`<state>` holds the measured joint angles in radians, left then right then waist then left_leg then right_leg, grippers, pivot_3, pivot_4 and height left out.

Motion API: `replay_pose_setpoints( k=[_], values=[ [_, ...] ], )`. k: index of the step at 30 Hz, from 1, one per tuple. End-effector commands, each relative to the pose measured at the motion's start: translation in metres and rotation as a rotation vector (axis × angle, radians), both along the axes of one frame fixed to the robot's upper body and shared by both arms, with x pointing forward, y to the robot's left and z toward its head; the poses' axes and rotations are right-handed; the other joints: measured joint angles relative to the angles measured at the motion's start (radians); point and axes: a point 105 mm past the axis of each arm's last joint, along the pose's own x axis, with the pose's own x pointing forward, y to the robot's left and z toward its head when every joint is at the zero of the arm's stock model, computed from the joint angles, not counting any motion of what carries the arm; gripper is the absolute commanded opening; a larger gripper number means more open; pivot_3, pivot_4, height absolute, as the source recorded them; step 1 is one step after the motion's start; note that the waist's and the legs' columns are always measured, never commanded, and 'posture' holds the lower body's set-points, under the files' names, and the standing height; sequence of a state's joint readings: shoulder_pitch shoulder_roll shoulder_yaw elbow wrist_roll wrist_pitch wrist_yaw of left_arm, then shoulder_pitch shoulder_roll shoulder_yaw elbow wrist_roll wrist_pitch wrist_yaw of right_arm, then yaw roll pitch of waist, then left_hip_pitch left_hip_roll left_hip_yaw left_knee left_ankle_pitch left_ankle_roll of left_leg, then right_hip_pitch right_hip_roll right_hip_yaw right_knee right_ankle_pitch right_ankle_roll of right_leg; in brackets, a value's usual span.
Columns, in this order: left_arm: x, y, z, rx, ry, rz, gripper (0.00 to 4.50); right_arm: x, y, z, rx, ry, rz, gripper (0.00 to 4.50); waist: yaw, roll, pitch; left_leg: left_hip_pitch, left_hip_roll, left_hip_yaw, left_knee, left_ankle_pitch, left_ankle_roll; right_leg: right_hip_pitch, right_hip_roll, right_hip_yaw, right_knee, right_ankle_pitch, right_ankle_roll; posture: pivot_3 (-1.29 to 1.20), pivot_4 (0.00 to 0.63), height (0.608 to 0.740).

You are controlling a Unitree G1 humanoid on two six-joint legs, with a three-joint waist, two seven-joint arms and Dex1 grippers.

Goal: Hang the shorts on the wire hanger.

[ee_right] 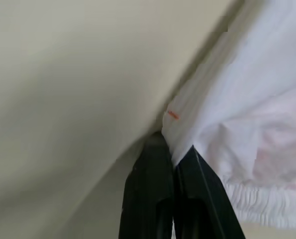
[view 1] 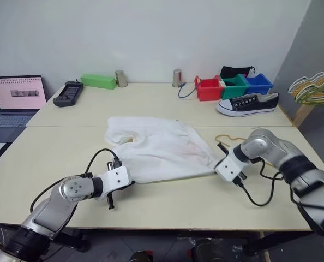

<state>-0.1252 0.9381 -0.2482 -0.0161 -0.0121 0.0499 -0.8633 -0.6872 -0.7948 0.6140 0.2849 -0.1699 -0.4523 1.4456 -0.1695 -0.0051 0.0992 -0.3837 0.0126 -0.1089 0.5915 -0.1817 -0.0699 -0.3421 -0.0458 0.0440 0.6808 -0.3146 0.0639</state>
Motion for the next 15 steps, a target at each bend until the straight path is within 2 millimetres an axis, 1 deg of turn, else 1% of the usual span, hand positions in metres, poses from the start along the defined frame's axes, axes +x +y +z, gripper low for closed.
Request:
replay_pose_setpoints(
  k=[1,3,4,5,6,8,9,11,12,13,14,15],
  values=[
    [-0.002,0.067,0.006,0.228,0.032,0.081,0.00,-0.046,0.002,0.017,-0.023,0.293,-0.104,0.03,0.000,0.000,0.000,0.000,0.000,0.000,0.000,0.000,0.000,0.000,0.000,0.000,0.000,0.000,0.000,-0.13,0.038,0.740],
    [-0.024,0.073,0.009,0.254,0.121,0.014,0.00,-0.053,0.016,0.023,0.022,0.370,-0.142,0.03,-0.005,-0.001,0.001,0.000,0.001,0.001,0.000,0.000,0.000,-0.001,0.000,0.000,0.000,0.000,0.000,-0.12,0.039,0.740],
    [-0.034,0.074,0.011,0.258,0.164,-0.017,0.00,-0.054,0.020,0.025,0.034,0.393,-0.160,0.03,-0.007,-0.001,0.001,0.001,0.002,0.002,0.000,0.000,0.000,-0.001,0.000,0.001,0.000,-0.001,-0.002,-0.11,0.038,0.740],
    [-0.047,0.073,0.014,0.250,0.215,-0.045,0.00,-0.054,0.022,0.025,0.038,0.403,-0.173,0.03,-0.007,-0.001,0.001,0.002,0.002,0.002,0.000,0.000,0.000,-0.001,0.000,0.001,0.000,-0.004,-0.006,-0.11,0.039,0.740],
    [-0.058,0.071,0.017,0.231,0.263,-0.066,0.00,-0.055,0.022,0.026,0.040,0.416,-0.184,0.03,-0.003,-0.001,0.001,0.002,0.002,0.003,0.000,0.000,-0.001,-0.001,0.000,0.001,0.000,-0.004,-0.007,-0.10,0.041,0.740],
    [-0.084,0.058,0.029,0.138,0.390,-0.110,0.00,-0.058,0.022,0.027,0.043,0.464,-0.208,0.03,0.002,-0.005,0.004,0.002,0.002,0.003,0.000,0.000,-0.001,-0.002,-0.004,0.000,0.000,-0.004,-0.007,-0.09,0.039,0.740],
    [-0.095,0.051,0.035,0.102,0.440,-0.130,0.00,-0.059,0.021,0.028,0.043,0.488,-0.219,0.03,0.006,-0.006,0.004,0.001,0.002,0.003,0.000,-0.001,-0.001,-0.006,-0.007,-0.001,0.000,-0.004,-0.007,-0.08,0.039,0.740],
    [-0.105,0.044,0.045,0.068,0.489,-0.160,0.00,-0.056,0.020,0.030,0.047,0.523,-0.242,0.03,0.016,-0.006,0.006,0.000,0.002,0.004,0.000,-0.001,-0.001,-0.008,-0.008,-0.002,0.000,-0.004,-0.007,-0.07,0.032,0.740],
    [-0.104,0.042,0.048,0.055,0.495,-0.163,0.00,-0.053,0.021,0.031,0.053,0.536,-0.256,0.03,0.028,-0.005,0.006,-0.001,0.001,0.004,0.000,-0.001,-0.001,-0.008,-0.009,-0.003,-0.001,-0.004,-0.007,-0.07,0.028,0.740],
    [-0.092,0.044,0.051,0.043,0.461,-0.136,0.00,-0.047,0.022,0.033,0.059,0.539,-0.271,0.03,0.034,-0.004,0.007,-0.001,-0.001,0.005,0.000,-0.001,-0.001,-0.008,-0.009,-0.003,-0.001,-0.005,-0.006,-0.08,0.022,0.740],
    [-0.075,0.048,0.054,0.044,0.407,-0.104,0.00,-0.038,0.023,0.035,0.068,0.531,-0.285,0.03,0.040,-0.004,0.007,-0.001,-0.001,0.006,0.000,-0.001,-0.001,-0.008,-0.009,-0.003,-0.001,-0.005,-0.006,-0.08,0.019,0.740],
    [-0.044,0.058,0.058,0.067,0.291,-0.049,0.00,-0.020,0.026,0.039,0.095,0.495,-0.320,0.03,0.051,-0.002,0.007,-0.001,-0.001,0.006,0.000,-0.001,-0.001,-0.008,-0.009,-0.004,-0.001,-0.005,-0.006,-0.08,0.017,0.740]
  ],
)
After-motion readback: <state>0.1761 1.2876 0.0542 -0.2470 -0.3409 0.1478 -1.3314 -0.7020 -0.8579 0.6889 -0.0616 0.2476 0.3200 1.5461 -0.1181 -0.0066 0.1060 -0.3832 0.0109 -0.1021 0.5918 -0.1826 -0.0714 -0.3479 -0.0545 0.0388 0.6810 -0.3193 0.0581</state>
